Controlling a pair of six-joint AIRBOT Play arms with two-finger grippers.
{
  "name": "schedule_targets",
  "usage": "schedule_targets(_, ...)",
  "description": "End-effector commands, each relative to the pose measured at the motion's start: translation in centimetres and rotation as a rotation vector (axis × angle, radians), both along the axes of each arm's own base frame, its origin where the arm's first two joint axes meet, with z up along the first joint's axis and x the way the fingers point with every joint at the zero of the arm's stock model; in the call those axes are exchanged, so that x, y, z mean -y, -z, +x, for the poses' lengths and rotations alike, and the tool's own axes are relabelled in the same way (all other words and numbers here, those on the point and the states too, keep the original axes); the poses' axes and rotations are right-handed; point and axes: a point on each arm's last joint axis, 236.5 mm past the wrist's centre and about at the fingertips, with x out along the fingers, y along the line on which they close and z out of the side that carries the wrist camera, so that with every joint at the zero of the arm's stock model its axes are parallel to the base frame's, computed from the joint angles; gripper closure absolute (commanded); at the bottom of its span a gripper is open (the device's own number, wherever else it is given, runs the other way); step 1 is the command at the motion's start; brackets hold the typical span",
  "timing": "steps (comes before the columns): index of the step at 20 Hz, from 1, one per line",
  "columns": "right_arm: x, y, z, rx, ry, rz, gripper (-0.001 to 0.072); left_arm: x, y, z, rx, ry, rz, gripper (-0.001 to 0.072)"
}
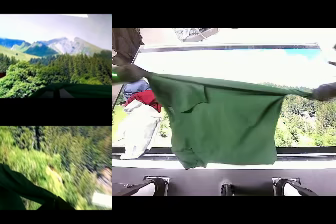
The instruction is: Fold the shirts.
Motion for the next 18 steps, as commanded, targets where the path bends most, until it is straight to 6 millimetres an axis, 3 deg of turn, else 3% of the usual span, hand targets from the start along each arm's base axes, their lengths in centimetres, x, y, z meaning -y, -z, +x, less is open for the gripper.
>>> schedule_targets(1,-1.7,8.6,10.9,0.081,0.108,0.305,0.0664,0.8,11.0,6.3,-0.116,-0.022,-0.069,0.0678)
schedule_targets(3,-2.9,11.1,14.8,0.126,0.187,0.478,0.0663,1.9,14.1,9.2,-0.119,-0.022,-0.126,0.0678)
schedule_targets(6,-3.9,14.8,16.9,0.108,0.234,0.591,0.0663,3.4,18.3,10.3,-0.189,-0.012,-0.174,0.0677)
schedule_targets(8,-5.4,16.1,17.3,0.105,0.168,0.549,0.0663,4.0,19.6,10.1,-0.219,-0.002,-0.178,0.0677)
schedule_targets(10,-6.4,16.0,17.9,0.126,0.143,0.522,0.0656,4.5,19.4,9.7,-0.238,0.015,-0.188,0.0668)
schedule_targets(11,-6.6,15.0,18.0,0.143,0.149,0.55,0.0554,4.4,18.7,9.4,-0.251,0.027,-0.199,0.0578)
schedule_targets(12,-6.5,13.1,17.9,0.169,0.151,0.593,0.0338,4.0,17.4,9.0,-0.267,0.052,-0.21,0.0392)
schedule_targets(13,-6.3,11.0,17.4,0.202,0.118,0.613,0.0155,3.3,16.1,8.1,-0.291,0.086,-0.217,0.0297)
schedule_targets(14,-5.6,8.8,16.1,0.228,0.06,0.594,0.0092,2.0,15.0,6.6,-0.336,0.125,-0.211,0.03)
schedule_targets(16,-2.4,7.2,12.1,0.177,0.014,0.488,0.0092,-1.5,15.1,1.9,-0.527,0.115,-0.204,0.0301)
schedule_targets(18,1.0,9.0,6.1,-0.022,0.008,0.358,0.0092,-4.8,17.8,-4.0,-0.738,0.061,-0.118,0.0302)
